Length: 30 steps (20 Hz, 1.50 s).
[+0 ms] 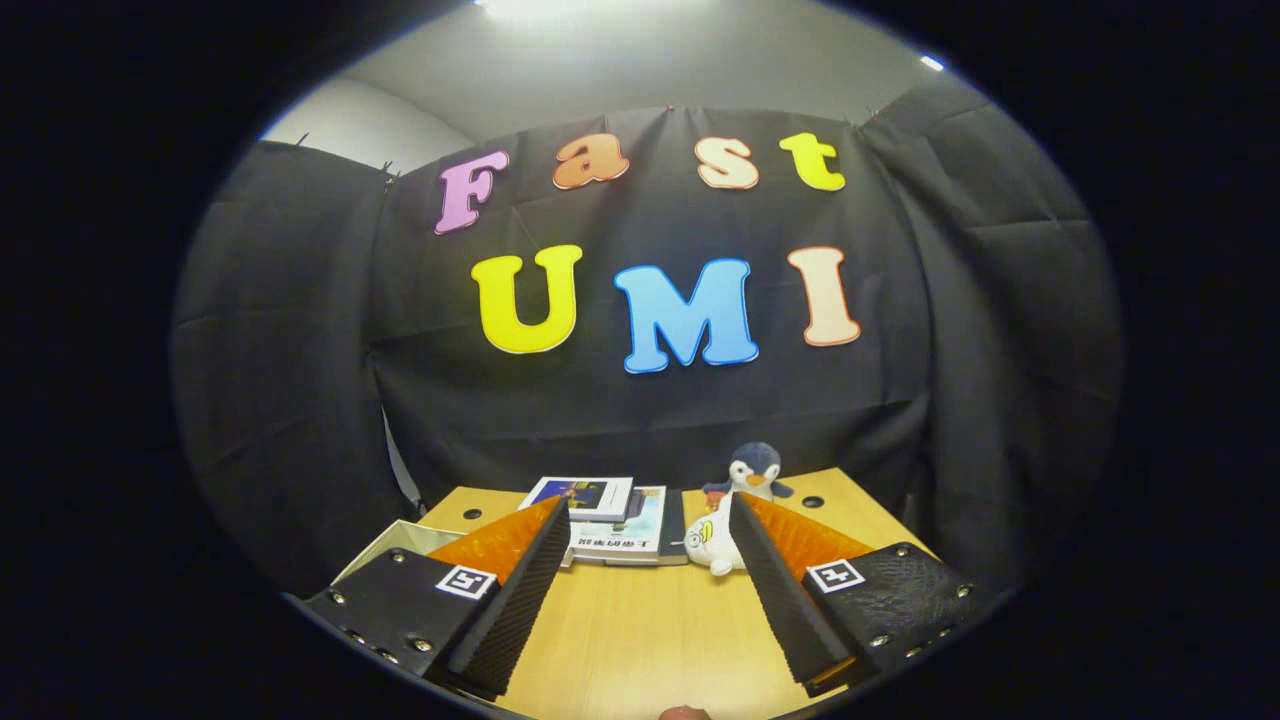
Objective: Open the storage box then place both shoes into the box .Put the left shoe in first, then the right shoe, with the right side of both shoes facing outward in a uniform manner.
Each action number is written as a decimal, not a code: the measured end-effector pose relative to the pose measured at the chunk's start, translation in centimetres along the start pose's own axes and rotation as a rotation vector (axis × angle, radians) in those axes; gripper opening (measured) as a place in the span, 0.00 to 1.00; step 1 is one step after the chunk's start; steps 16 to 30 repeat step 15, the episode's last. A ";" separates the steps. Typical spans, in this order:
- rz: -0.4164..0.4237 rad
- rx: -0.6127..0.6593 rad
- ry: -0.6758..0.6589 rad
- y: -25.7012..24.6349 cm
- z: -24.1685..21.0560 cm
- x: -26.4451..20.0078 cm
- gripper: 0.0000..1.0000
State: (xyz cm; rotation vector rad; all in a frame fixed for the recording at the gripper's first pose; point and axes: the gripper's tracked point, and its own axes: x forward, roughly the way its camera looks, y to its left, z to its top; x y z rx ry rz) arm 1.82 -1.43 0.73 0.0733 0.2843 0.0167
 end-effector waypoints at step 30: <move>-0.060 -0.048 -0.079 -2.0 2.1 -1.5 0.97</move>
